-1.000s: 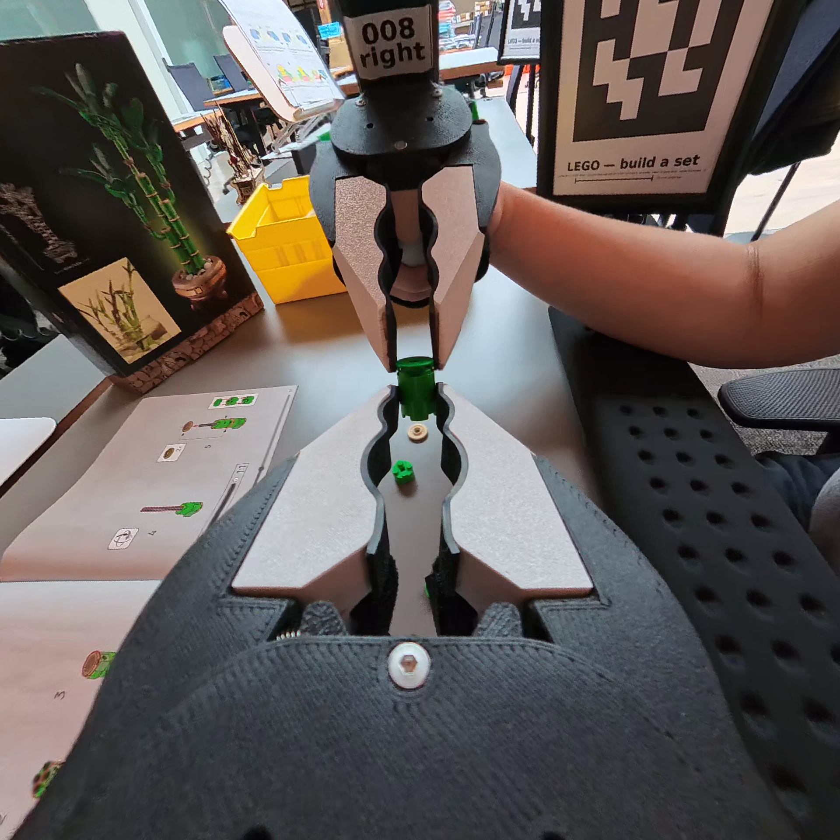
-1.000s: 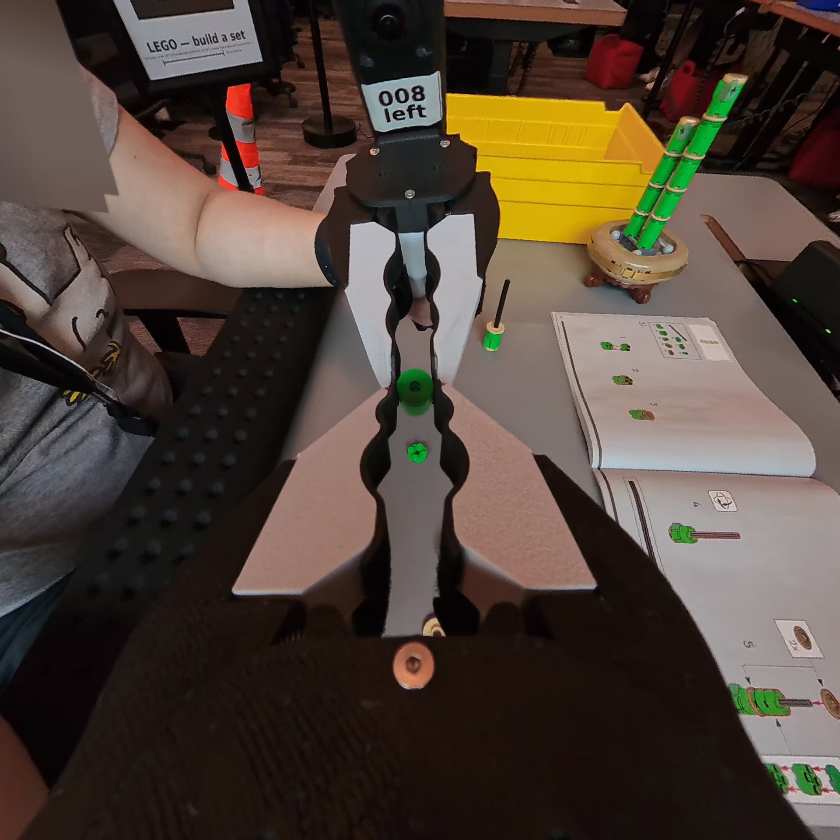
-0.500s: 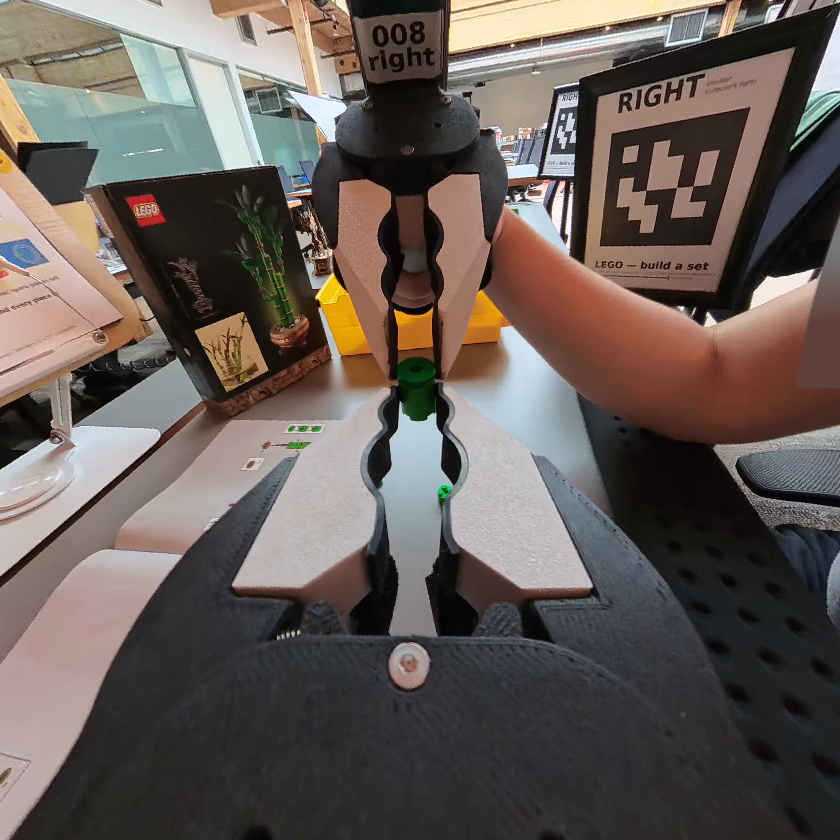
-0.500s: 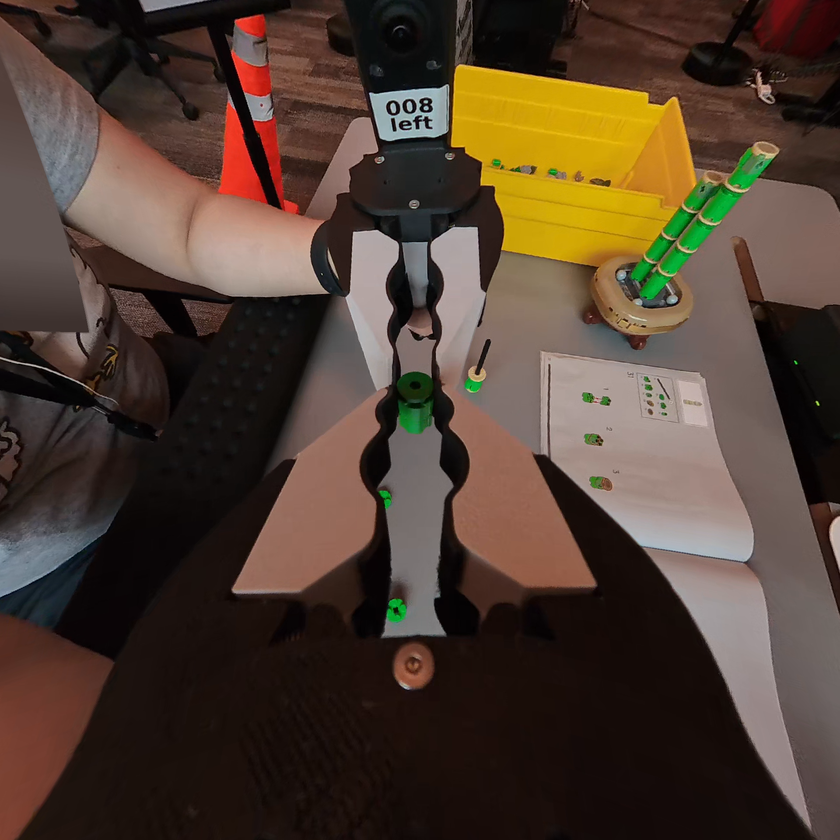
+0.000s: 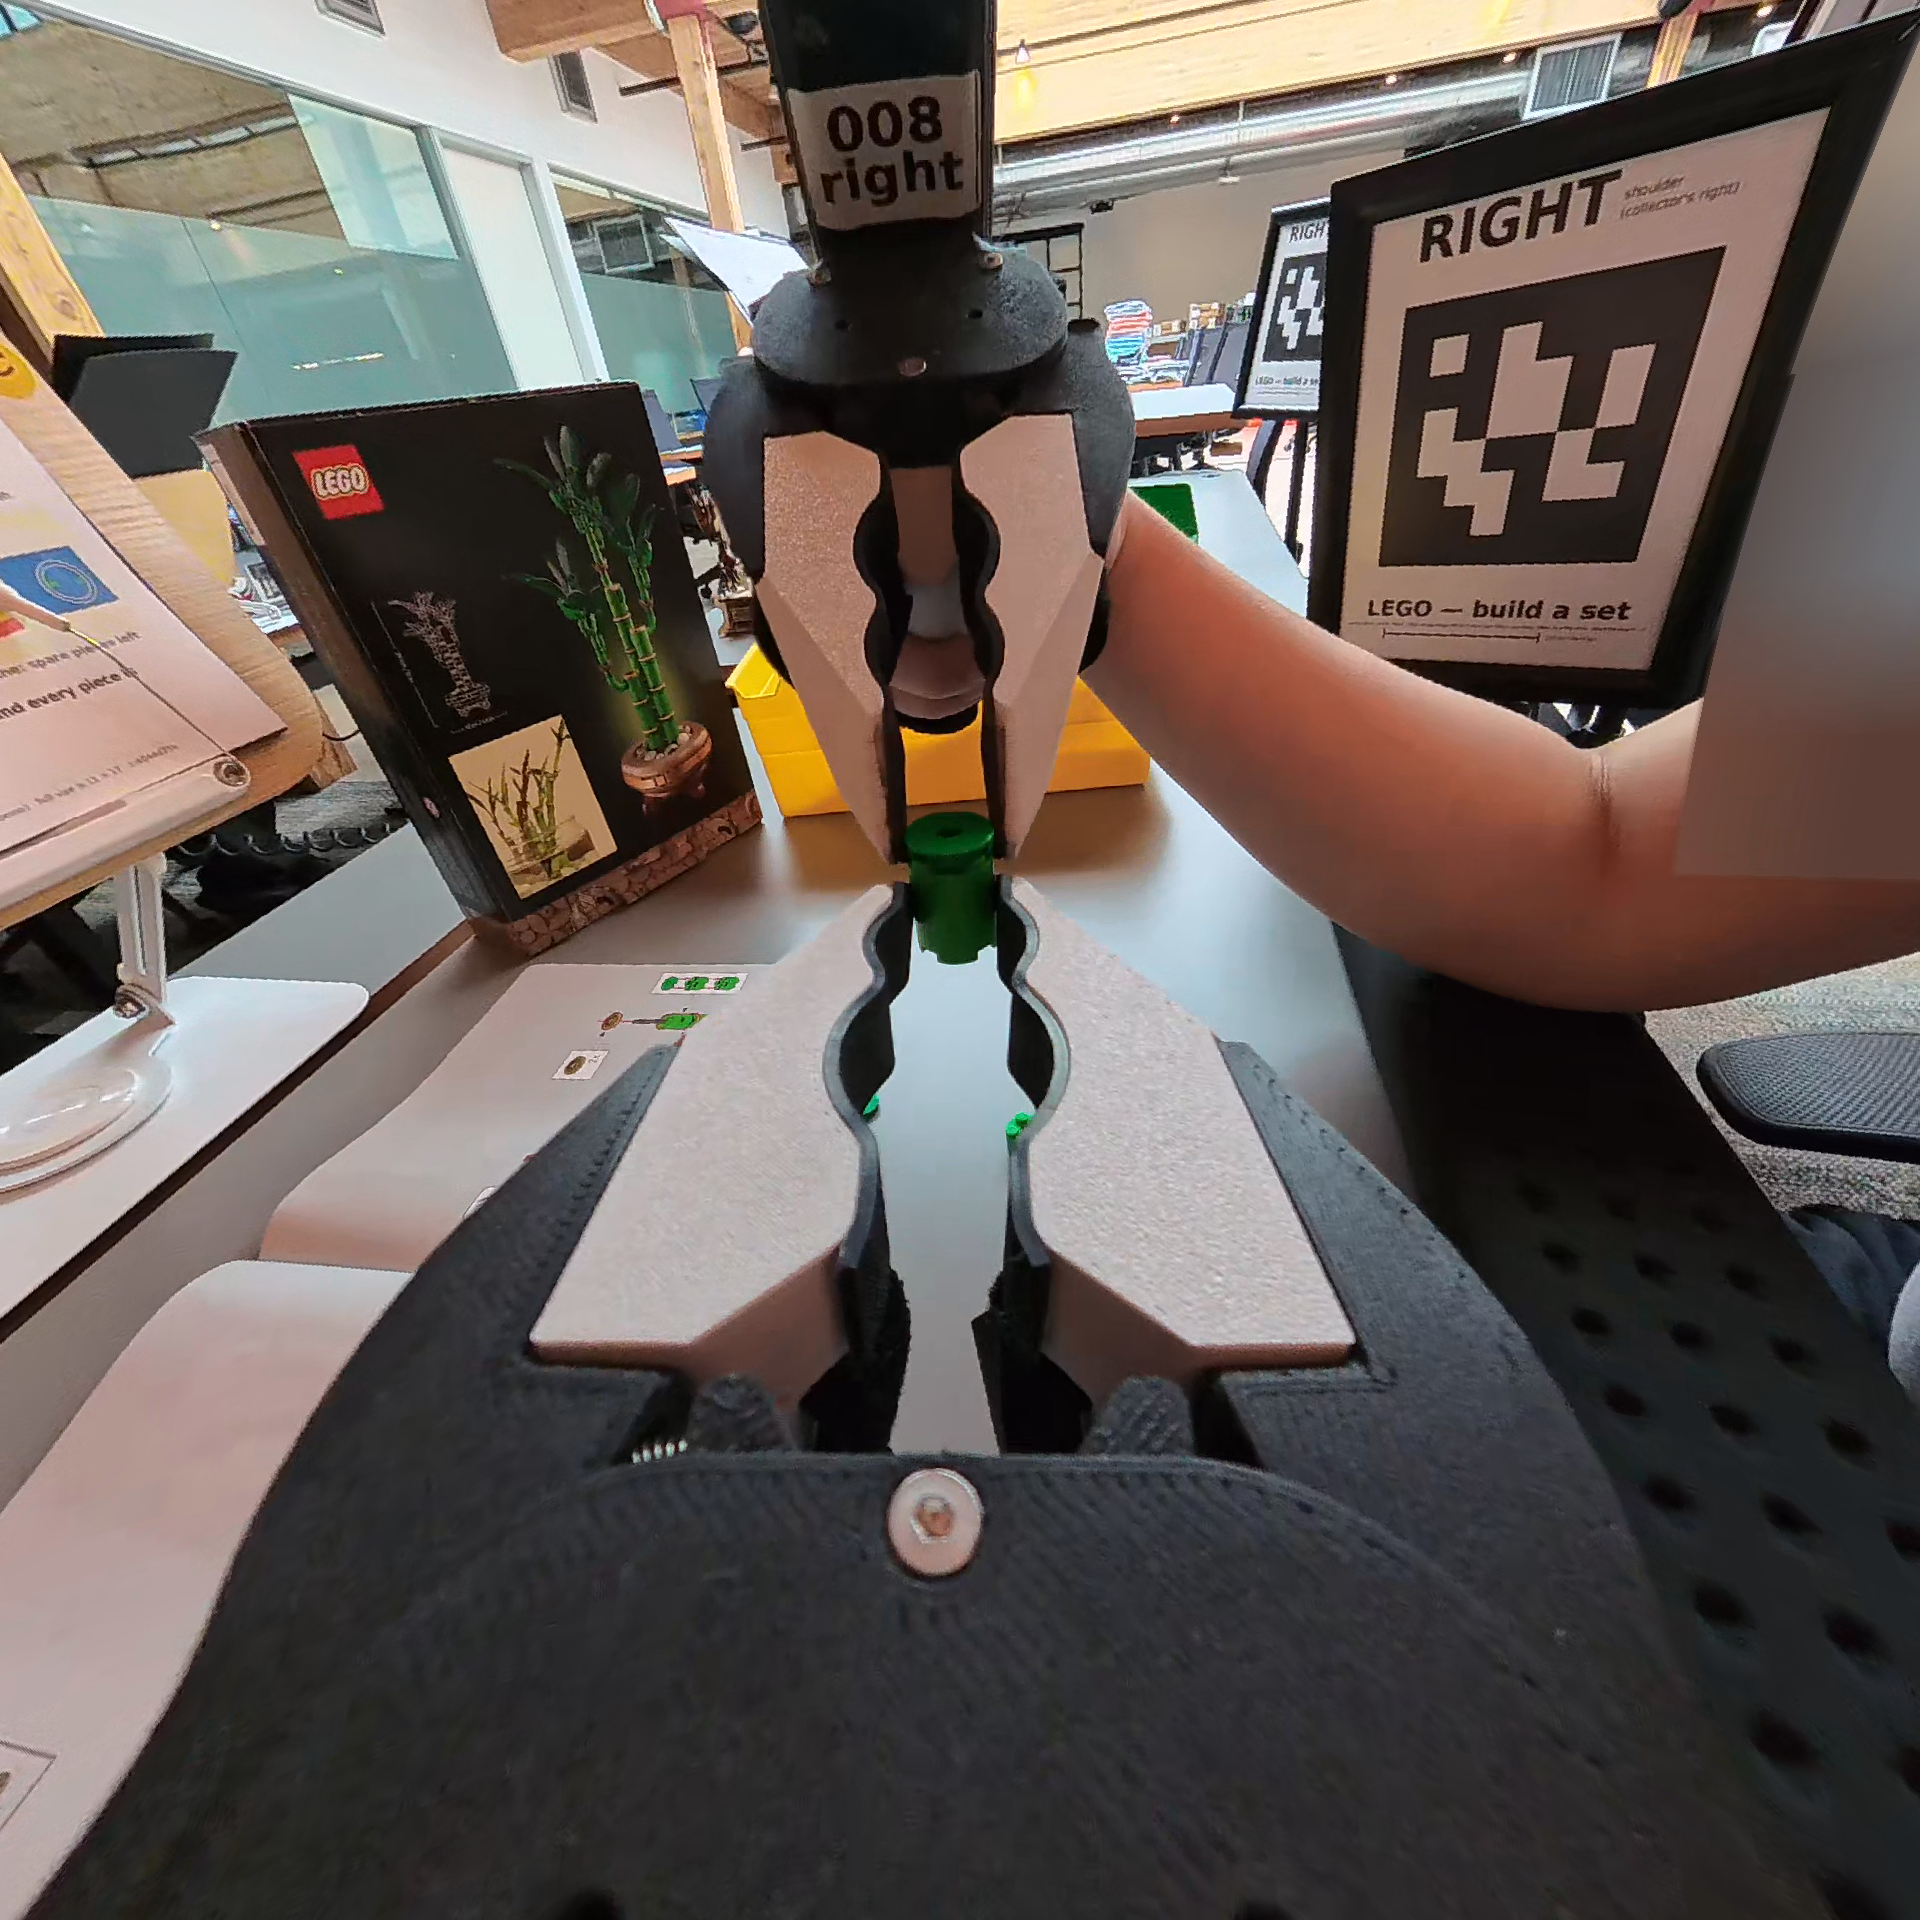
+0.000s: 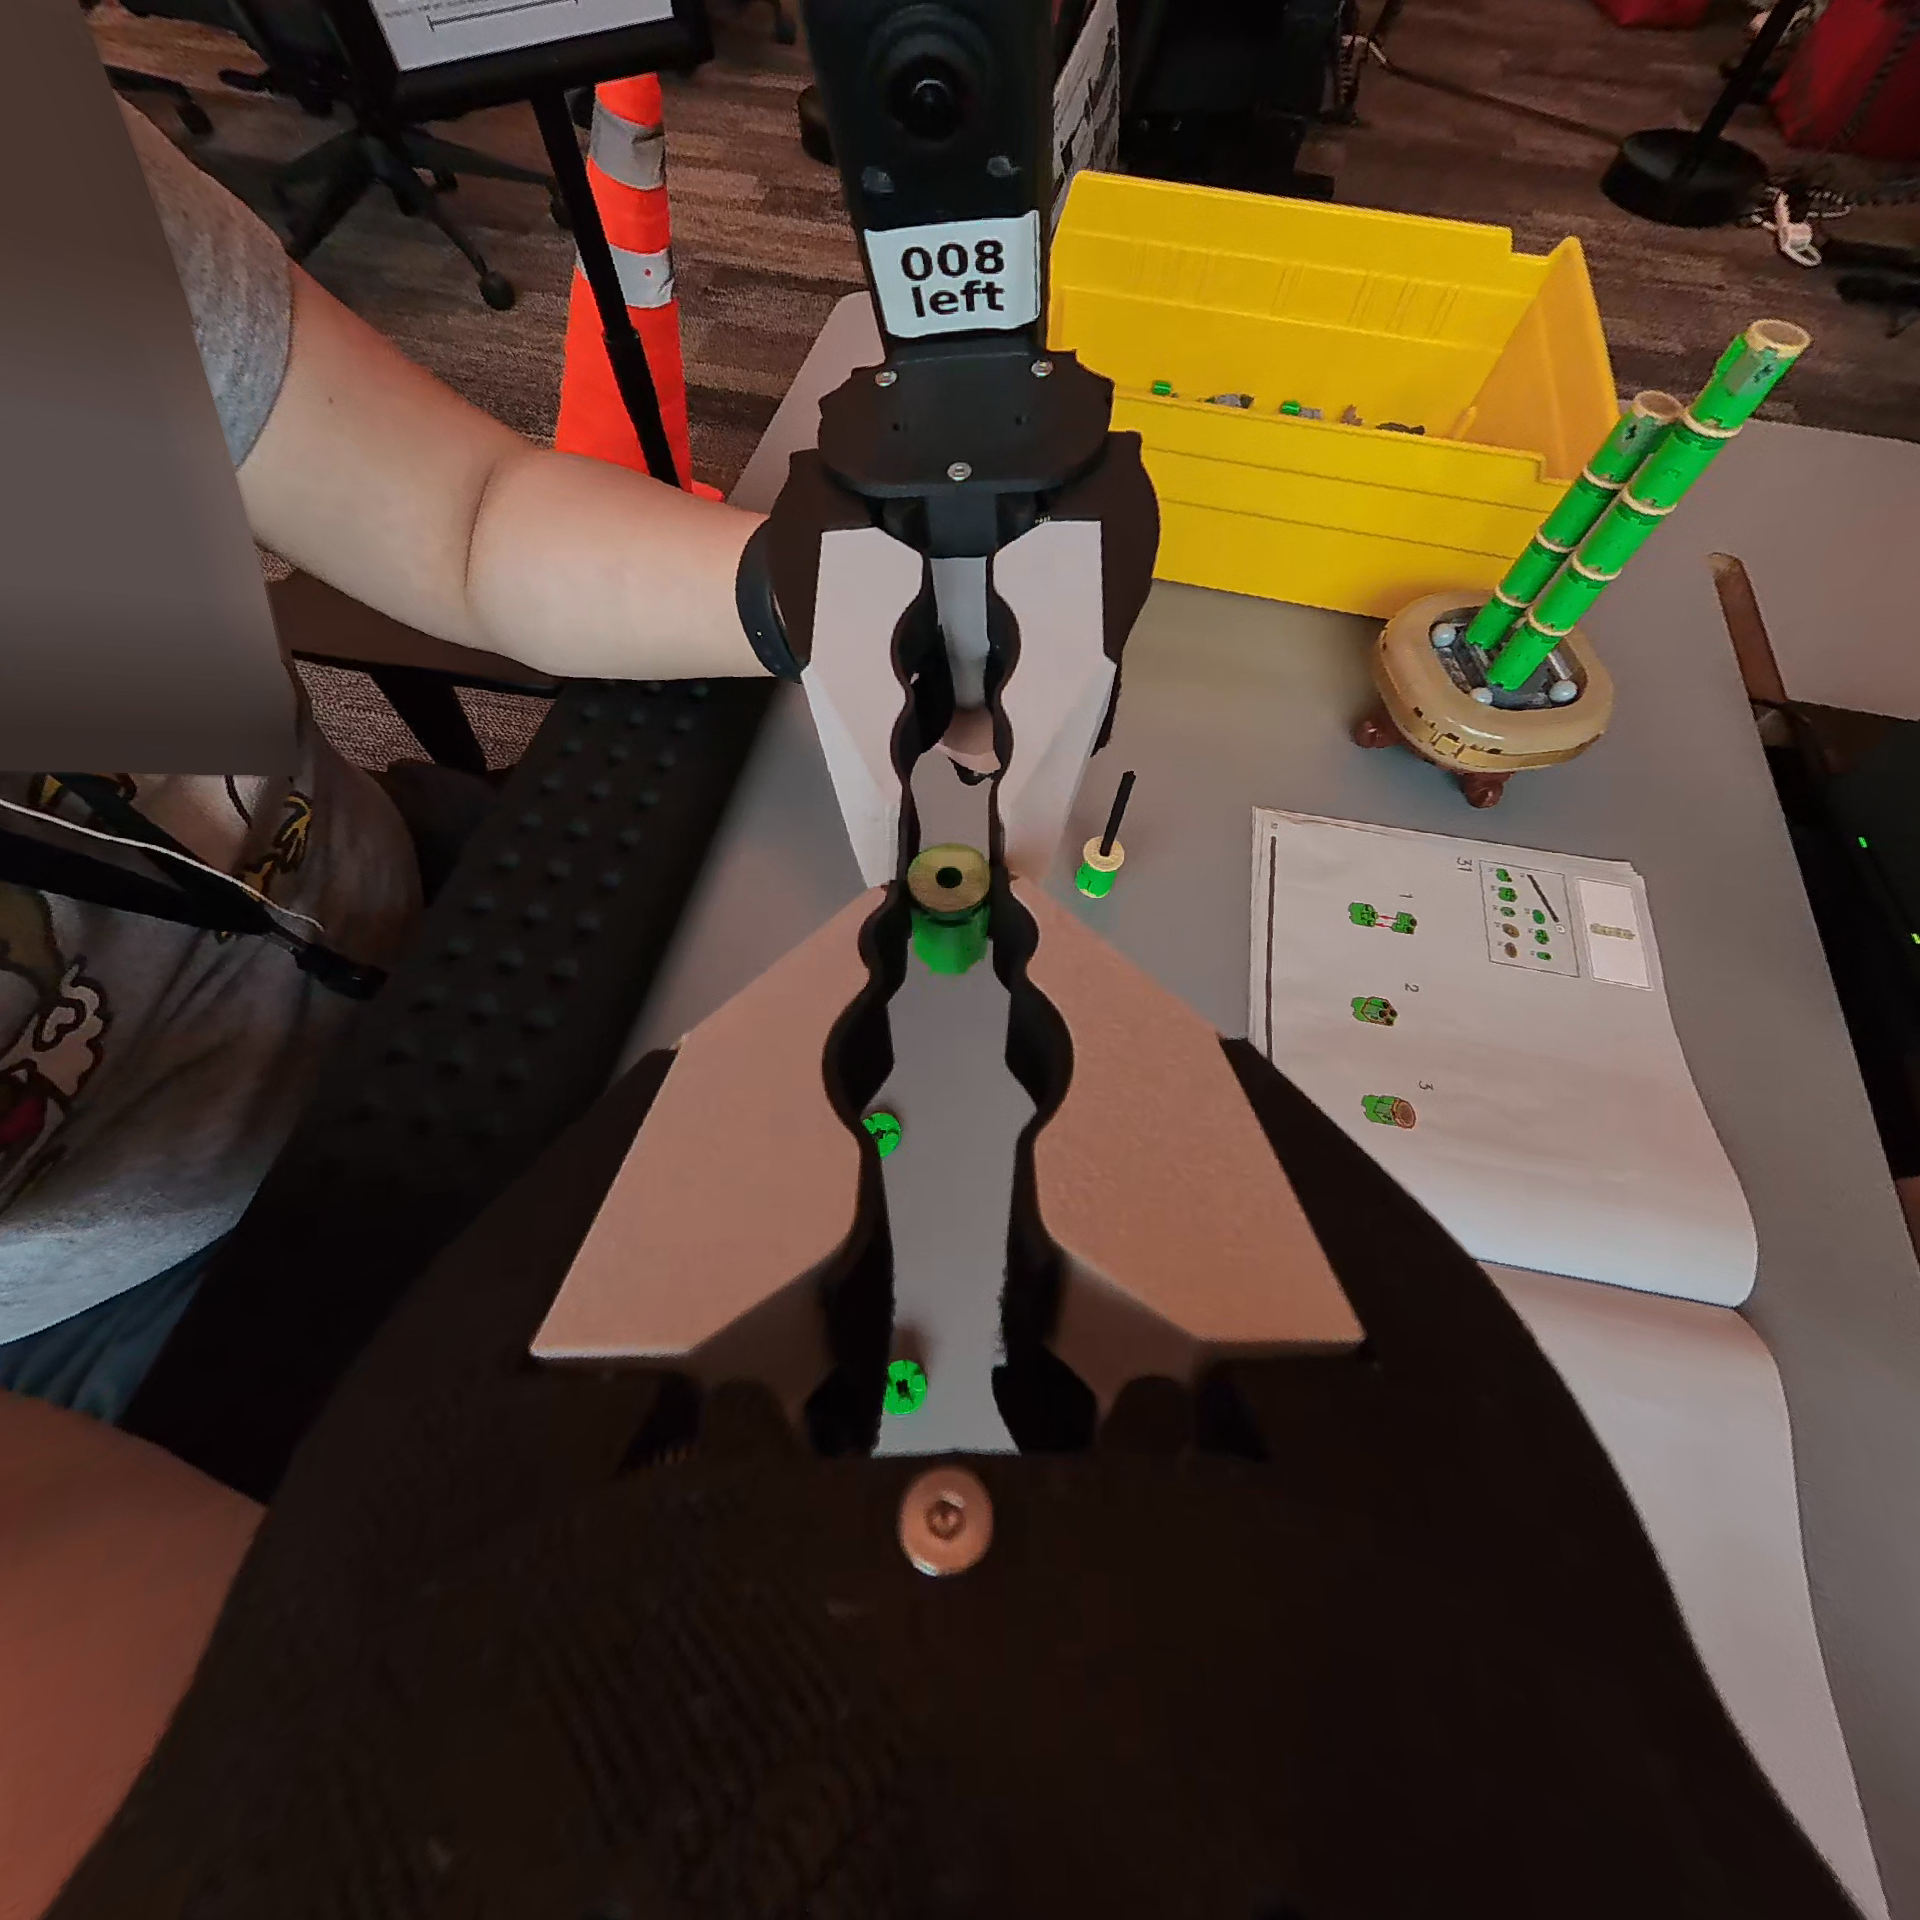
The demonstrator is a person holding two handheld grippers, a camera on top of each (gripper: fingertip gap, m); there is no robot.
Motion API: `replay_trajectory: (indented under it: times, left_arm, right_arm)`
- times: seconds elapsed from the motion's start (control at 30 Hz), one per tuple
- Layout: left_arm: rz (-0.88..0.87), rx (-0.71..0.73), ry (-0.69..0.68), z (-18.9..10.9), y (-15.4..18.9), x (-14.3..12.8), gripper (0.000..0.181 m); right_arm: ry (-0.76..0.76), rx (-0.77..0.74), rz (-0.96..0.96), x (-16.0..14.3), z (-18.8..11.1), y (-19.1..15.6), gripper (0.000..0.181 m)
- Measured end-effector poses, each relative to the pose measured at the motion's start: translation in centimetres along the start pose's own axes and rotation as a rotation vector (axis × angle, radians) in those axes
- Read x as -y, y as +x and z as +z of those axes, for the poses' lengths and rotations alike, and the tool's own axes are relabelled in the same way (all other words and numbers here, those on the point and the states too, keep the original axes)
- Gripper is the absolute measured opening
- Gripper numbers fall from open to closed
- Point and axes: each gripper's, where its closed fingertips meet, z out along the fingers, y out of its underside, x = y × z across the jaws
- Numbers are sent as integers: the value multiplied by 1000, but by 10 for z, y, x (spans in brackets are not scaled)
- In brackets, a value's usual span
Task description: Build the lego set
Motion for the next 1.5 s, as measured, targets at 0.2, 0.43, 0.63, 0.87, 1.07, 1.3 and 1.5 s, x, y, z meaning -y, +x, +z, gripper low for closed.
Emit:
replay_trajectory:
  times: [0.2, 0.43, 0.63, 0.87, 1.07, 1.3, 1.5]
  left_arm:
    - [4, 4, 3, 0, 0, 1, 14]
    - [12, 14, -7, -1, -2, 0, 13]
    - [14, 17, -7, -2, -2, 0, 13]
    - [8, 14, -9, -2, -2, 0, 13]
    - [8, 10, -14, -1, -2, -2, 14]
    - [-11, 21, 3, -4, -6, 1, 14]
    - [-18, 28, 8, -5, -7, 2, 14]
  right_arm:
    - [-18, -11, -7, -4, -1, 1, 15]
    - [-22, -12, -5, -5, 2, 2, 15]
    - [-18, -13, -8, -5, 2, 3, 16]
    - [-18, -14, -14, -5, 2, 2, 17]
    - [-22, -16, -18, -6, 2, 2, 21]
    - [37, -40, -6, 0, -10, 5, 26]
    - [77, -39, 30, 3, -14, 10, 15]
